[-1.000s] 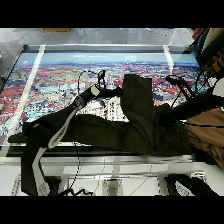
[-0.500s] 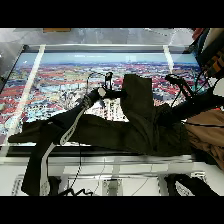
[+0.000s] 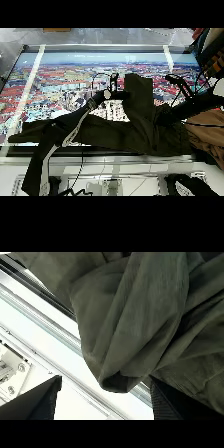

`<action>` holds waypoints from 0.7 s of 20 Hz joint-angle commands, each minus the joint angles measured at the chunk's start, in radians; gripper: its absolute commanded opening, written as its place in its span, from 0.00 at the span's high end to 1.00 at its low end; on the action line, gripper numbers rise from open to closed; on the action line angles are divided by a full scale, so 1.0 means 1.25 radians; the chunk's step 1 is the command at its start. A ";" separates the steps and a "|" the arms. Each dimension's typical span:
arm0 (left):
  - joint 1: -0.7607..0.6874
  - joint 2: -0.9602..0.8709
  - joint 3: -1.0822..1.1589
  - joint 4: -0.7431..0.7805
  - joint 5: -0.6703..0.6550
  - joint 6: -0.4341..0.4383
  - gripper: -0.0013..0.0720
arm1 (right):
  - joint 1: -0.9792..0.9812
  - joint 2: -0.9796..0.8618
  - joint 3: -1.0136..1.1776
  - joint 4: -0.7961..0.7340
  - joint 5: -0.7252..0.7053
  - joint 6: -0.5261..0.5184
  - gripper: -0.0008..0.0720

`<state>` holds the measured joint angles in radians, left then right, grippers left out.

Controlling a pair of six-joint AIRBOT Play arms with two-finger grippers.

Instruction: Fold the clothes and pants, and hang the long-sleeved shirts on hangers.

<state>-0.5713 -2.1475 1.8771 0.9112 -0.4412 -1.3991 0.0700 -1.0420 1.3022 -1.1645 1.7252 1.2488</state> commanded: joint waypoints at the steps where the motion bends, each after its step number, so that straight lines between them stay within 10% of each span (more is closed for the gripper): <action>1: 0.020 0.060 0.001 0.151 0.055 0.000 0.95 | -0.001 0.000 0.000 -0.060 -0.014 -0.002 0.15; 9: 0.103 0.319 0.001 0.428 0.253 0.001 0.95 | -0.001 0.000 0.000 -0.101 -0.149 -0.002 0.18; 14: 0.141 0.432 0.001 0.594 0.023 0.000 0.95 | -0.001 0.000 0.000 -0.240 -0.237 -0.002 0.71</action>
<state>-0.4232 -1.6894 1.8774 1.5055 -0.2478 -1.3987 0.0700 -1.0420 1.3022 -1.3540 1.5078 1.2465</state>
